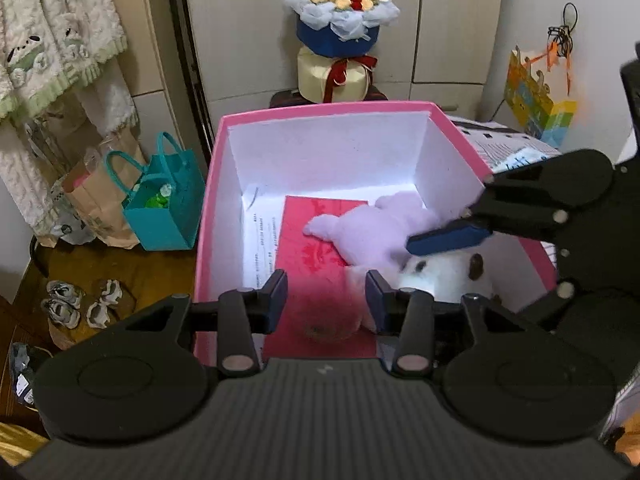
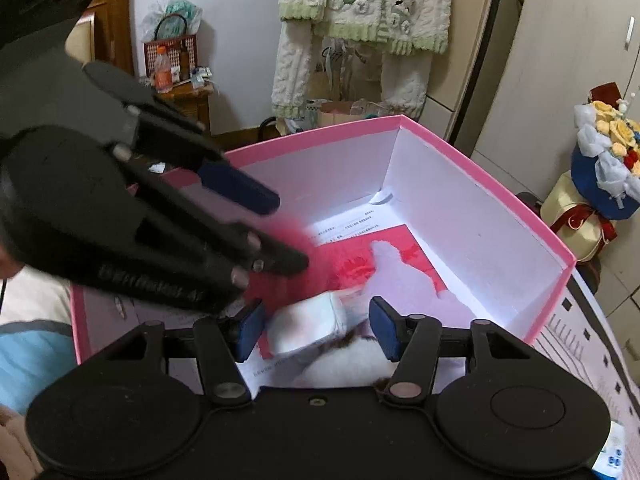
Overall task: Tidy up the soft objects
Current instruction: 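Lower both items into the box and open both grippers, then move the left tool toward the green yarn ball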
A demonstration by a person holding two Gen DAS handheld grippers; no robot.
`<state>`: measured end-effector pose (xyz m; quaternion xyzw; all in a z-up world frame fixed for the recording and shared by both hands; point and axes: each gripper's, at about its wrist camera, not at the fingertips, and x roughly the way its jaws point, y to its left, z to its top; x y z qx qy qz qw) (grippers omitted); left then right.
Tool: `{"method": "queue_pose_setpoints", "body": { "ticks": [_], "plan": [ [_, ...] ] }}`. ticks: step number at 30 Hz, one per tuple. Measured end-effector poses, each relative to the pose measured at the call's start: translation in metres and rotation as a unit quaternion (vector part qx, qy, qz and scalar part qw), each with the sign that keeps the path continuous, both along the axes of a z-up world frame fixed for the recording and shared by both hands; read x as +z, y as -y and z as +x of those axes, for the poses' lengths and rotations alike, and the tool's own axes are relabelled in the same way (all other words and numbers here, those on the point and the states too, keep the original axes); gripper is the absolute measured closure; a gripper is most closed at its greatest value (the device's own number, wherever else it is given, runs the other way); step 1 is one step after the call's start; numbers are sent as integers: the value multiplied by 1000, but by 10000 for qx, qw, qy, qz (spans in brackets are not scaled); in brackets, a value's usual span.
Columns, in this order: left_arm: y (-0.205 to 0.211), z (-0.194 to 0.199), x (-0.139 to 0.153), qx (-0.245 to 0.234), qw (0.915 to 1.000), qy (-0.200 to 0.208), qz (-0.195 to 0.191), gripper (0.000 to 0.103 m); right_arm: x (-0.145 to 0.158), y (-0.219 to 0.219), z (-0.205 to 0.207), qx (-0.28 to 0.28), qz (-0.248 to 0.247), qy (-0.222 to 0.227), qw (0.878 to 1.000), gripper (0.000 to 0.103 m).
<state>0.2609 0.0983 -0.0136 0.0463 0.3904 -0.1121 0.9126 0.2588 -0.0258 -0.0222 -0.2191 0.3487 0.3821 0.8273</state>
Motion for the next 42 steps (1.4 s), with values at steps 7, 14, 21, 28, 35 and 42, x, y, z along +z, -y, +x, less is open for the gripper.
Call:
{"method": "queue_pose_setpoints", "body": {
  "ticks": [7,14,21,28,35,42],
  "plan": [
    [-2,-16,7,-10,9997,244,32,58,6,18,-13,-142,248,117,9995,35],
    [-7,-48,25,-129,9992,385,-64,54,30,56,-40,-557,835,-43,9949,35],
    [0,-94,51,-450,9976,529,-47,43,58,90,-83,-792,1138,-7,9903,32],
    [16,-144,75,-966,9933,621,-156,33,76,127,-135,-994,1212,140,9875,24],
    [42,-175,74,-1563,9862,359,-414,33,74,165,-173,-1269,1200,211,9844,22],
    [82,-182,65,-2011,9787,163,-380,33,64,193,-196,-1467,1169,216,9820,22]
  ]
}}
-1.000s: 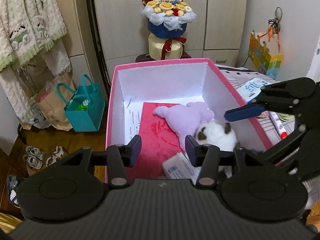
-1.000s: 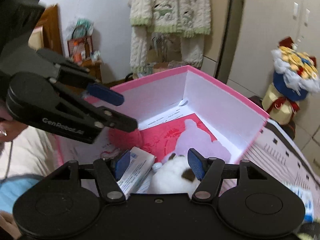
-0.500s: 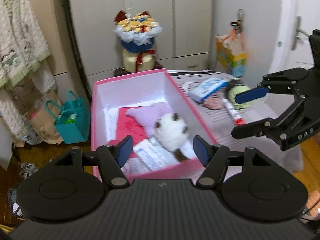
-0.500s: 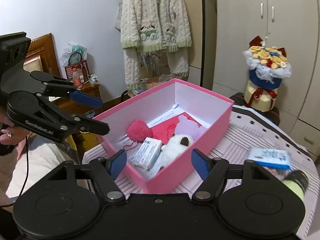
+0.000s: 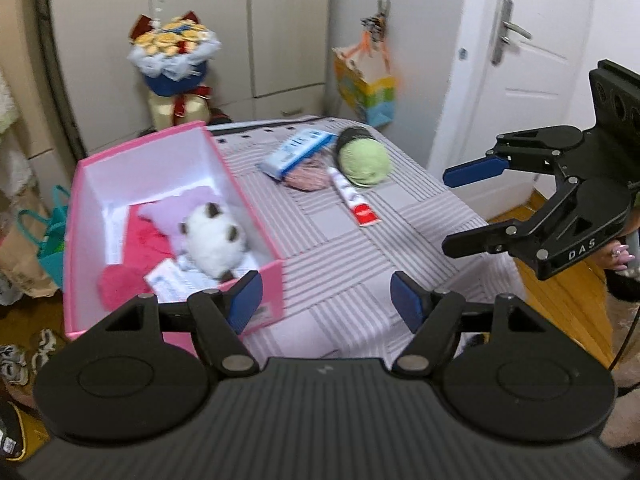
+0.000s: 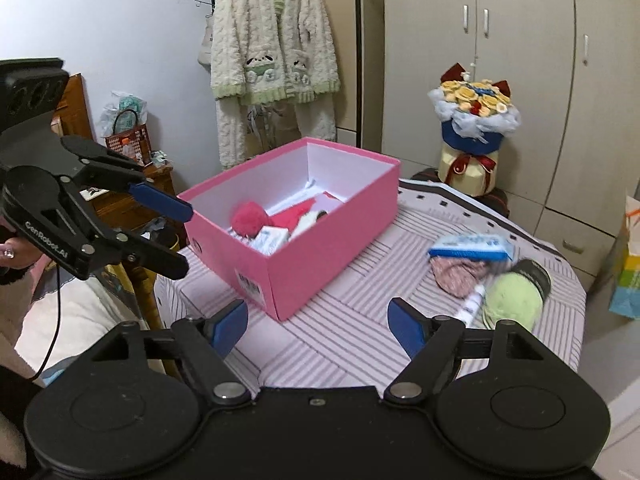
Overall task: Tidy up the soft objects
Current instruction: 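Move the left tool toward the green yarn ball, then close the left gripper on the green yarn ball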
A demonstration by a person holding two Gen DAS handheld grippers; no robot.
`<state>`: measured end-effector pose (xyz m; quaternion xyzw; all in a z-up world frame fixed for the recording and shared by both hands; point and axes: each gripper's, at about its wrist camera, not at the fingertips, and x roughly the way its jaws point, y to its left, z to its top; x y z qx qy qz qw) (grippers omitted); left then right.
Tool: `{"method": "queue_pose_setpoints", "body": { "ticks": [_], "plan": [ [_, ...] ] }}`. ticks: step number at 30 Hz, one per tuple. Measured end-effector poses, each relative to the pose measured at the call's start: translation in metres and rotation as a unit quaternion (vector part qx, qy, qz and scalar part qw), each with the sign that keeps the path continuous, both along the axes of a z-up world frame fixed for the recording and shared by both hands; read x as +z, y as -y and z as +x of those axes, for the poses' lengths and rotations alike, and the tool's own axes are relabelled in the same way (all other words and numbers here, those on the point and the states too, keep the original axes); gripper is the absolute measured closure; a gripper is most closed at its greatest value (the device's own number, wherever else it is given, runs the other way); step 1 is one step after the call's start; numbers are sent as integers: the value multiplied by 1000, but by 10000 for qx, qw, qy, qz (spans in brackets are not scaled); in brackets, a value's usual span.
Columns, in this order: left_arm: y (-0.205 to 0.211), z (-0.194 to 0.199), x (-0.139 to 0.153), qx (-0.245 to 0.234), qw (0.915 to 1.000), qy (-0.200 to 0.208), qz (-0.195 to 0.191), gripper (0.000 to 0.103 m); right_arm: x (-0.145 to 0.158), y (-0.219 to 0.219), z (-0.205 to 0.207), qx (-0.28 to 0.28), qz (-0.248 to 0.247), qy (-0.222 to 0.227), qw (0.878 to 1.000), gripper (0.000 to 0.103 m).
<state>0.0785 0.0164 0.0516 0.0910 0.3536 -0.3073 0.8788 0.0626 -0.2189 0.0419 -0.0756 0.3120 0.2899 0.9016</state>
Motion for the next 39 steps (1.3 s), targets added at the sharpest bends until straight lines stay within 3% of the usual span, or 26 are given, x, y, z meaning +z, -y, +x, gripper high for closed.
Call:
{"method": "queue_pose_setpoints", "body": {
  "ticks": [12,18,21,25,31,39],
  "plan": [
    [61,20,-22,-535,9981,-302,-16,33,-29,51,3,-366,118,-85,9992,22],
    [95,38,-39,-718,9971,-239,-94,33,-55,80,21,-727,123,-38,9973,22],
    [109,48,-46,-798,9962,-18,-360,33,-69,92,31,-905,161,151,9957,22],
    [128,66,-56,-578,9967,356,-434,33,-84,106,49,-1096,235,343,9931,21],
    [160,110,-74,-90,9964,359,-765,34,-103,112,86,-1363,39,865,9869,10],
    [205,177,-94,457,9957,80,-803,37,-124,119,150,-1530,317,654,9856,9]
  ]
}}
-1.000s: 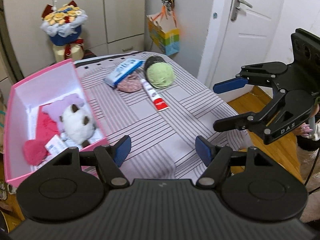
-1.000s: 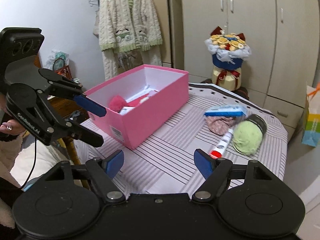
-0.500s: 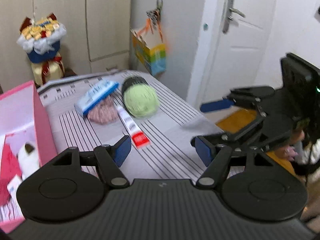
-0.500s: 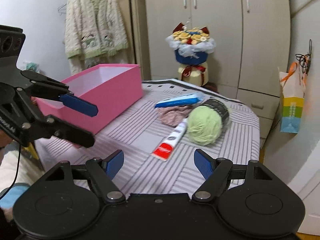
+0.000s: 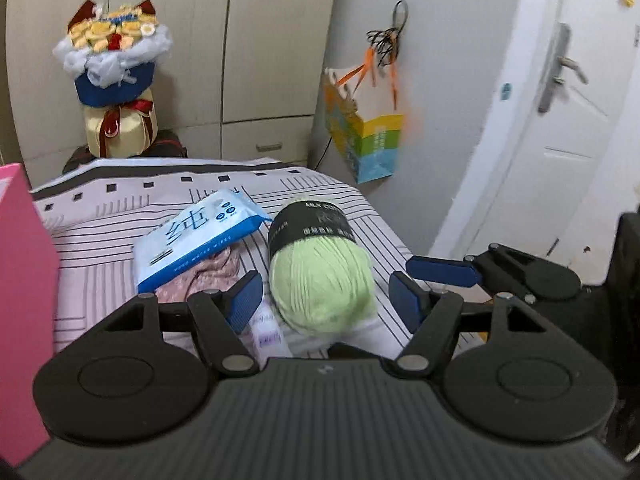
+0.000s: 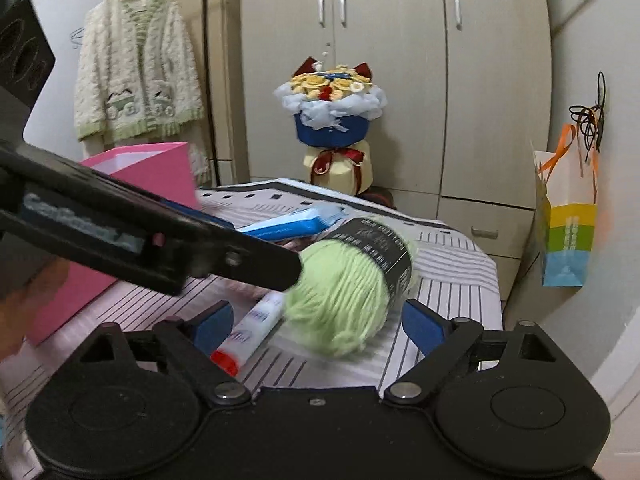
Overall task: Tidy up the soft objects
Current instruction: 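Close the left gripper on the green yarn ball, then lift the yarn ball with the left gripper and carry it over the box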
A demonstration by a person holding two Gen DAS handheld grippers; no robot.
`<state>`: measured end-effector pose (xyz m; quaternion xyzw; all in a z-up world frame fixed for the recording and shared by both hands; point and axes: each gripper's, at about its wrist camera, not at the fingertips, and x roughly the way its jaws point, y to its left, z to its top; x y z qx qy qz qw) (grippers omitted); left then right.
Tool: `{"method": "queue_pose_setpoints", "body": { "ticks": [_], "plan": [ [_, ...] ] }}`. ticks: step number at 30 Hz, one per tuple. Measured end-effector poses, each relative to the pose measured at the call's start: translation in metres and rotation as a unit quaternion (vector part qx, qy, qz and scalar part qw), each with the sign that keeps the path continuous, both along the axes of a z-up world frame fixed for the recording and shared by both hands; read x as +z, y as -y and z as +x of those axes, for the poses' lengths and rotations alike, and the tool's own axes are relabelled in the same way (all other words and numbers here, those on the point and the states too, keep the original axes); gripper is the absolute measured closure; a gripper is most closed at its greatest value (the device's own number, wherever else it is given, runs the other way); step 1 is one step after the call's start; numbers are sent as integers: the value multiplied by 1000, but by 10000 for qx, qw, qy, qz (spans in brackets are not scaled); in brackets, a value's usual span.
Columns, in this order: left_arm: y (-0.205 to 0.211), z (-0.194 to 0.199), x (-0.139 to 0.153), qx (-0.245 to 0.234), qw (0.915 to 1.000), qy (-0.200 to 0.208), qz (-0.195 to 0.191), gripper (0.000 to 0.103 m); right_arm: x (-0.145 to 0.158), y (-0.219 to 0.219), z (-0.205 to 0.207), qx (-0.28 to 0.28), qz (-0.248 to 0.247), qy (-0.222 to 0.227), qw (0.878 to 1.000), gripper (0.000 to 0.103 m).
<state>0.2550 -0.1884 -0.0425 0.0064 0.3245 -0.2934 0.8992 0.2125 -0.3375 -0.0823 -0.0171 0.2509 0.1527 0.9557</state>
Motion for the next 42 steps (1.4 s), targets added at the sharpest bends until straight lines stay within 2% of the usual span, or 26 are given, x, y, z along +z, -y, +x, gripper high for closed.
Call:
{"method": "queue_pose_setpoints", "body": {
  "ticks": [1,3,10,13,14,18,23,26,36,42],
  "plan": [
    [2,10,-3,59,9998,-191,-43,43,-3,0,9,84,36,-114,9999,8],
    [4,22,-9,208,9989,-400,-100,46,-8,2,20,173,95,-295,9994,8],
    [7,37,-25,289,9976,-489,-389,45,-26,13,48,226,534,-607,9965,9],
    [5,42,-34,280,9965,-581,-540,45,-27,20,46,232,851,-617,9942,16],
    [5,43,-35,270,9962,-595,-569,45,-28,21,47,195,863,-609,9942,22],
    [7,42,-37,108,9970,-555,-529,54,-29,20,44,195,758,-540,9955,34],
    [11,38,-39,24,9978,-451,-483,55,-27,7,34,127,320,-278,9990,45],
    [10,33,-37,14,9980,-388,-494,55,-24,5,29,66,303,-214,9993,48],
    [-1,-7,-20,-268,9979,-70,-578,55,-5,-7,-12,-229,219,87,9995,46],
    [0,-41,-11,-465,9986,187,-144,55,0,-18,-39,-362,304,105,9988,43]
  ]
}}
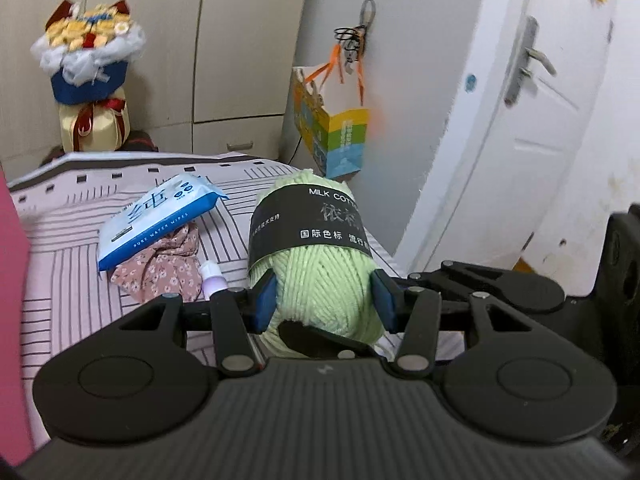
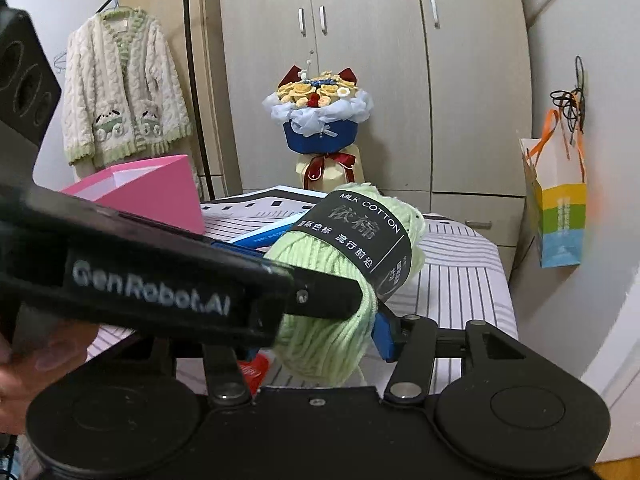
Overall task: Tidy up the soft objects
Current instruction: 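Lift the yarn ball with the left gripper and carry it over the box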
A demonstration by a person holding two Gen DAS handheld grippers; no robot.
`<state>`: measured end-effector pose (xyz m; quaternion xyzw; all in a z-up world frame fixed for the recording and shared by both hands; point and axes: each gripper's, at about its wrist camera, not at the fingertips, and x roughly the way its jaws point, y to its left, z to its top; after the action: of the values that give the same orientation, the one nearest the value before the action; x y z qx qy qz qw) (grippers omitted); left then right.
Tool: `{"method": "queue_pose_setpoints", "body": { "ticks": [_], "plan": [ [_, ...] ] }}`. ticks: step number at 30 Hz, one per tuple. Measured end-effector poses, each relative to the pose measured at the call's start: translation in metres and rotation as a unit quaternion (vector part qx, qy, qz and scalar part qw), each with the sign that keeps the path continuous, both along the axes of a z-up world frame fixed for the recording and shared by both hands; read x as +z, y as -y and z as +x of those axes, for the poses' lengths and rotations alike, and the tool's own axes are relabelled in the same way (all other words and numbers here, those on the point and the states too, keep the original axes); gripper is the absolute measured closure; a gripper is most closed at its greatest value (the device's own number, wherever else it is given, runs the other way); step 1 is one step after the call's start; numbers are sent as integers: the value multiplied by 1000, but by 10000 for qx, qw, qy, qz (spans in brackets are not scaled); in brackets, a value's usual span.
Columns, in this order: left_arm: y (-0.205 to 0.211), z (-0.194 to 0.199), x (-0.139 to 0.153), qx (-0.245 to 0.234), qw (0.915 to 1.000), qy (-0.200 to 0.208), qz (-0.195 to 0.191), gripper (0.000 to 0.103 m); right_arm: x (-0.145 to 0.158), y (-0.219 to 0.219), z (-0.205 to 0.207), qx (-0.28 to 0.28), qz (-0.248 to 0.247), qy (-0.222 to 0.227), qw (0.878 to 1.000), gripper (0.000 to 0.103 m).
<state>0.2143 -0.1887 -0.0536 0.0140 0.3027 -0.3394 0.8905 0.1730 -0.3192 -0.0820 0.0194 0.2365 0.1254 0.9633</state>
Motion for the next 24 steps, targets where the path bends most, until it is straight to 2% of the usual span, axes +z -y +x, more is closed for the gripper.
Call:
{"method": "queue_pose_setpoints", "body": {
  "ticks": [8,12,17,24],
  "plan": [
    [-16,-35,6,-255,9994,-237,-36,54,3,-22,-41,-300,134,106,9994,30],
    [-26,-52,5,-218,9993,-309,-32,54,2,-39,-58,-360,83,117,9993,29],
    [-43,-72,4,-133,9989,-442,-106,54,1,-49,-78,-256,249,-11,9994,29],
    [-75,-99,4,-2,9979,-584,-279,54,10,-77,-103,53,-112,-155,9998,29]
  ]
}}
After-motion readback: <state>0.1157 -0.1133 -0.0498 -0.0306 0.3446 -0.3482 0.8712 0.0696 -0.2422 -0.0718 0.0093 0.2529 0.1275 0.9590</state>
